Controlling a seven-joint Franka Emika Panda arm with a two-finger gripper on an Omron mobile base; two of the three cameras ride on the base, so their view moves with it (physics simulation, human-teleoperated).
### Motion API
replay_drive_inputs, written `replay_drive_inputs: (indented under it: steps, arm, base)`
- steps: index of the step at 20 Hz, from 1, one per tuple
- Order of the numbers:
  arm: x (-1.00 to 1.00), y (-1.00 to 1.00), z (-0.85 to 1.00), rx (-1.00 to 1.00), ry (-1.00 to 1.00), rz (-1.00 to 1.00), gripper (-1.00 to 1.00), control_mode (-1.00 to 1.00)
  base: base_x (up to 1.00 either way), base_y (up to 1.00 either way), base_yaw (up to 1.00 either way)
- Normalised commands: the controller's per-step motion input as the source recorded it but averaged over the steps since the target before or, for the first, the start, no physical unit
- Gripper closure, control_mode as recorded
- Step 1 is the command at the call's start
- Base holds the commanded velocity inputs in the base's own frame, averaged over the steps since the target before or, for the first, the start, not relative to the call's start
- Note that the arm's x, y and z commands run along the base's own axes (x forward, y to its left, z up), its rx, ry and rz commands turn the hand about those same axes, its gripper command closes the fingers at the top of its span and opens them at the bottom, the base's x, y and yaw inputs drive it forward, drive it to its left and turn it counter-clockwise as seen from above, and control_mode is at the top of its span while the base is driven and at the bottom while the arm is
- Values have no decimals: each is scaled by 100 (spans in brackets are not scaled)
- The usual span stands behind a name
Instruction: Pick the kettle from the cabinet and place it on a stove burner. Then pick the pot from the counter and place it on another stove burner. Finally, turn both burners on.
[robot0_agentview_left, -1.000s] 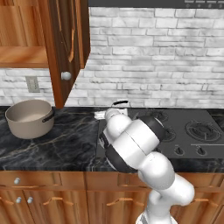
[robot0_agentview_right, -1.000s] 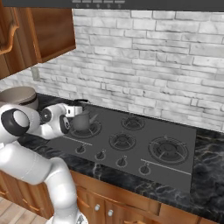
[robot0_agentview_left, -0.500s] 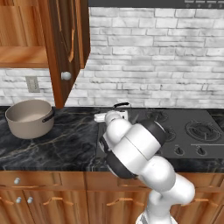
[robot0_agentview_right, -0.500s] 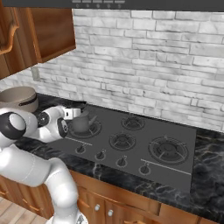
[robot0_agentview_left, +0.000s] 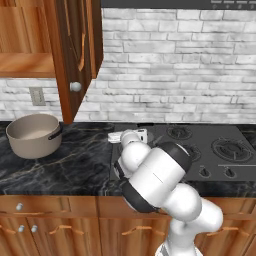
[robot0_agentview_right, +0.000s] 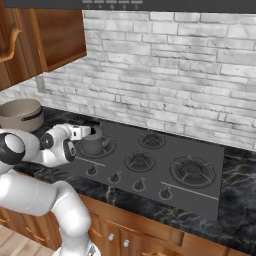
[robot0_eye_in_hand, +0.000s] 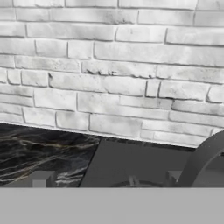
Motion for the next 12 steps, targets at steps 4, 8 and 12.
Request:
replay_drive_inputs:
  steps: [4, 8, 12]
  arm:
    - [-9, 0, -2, 0, -1, 0, -100, -100]
    - [-4, 0, -5, 0, 0, 0, -100, -100]
    - [5, 0, -3, 0, 1, 0, -100, -100]
  base:
    - [0, 0, 0]
    - [0, 0, 0]
    - [0, 0, 0]
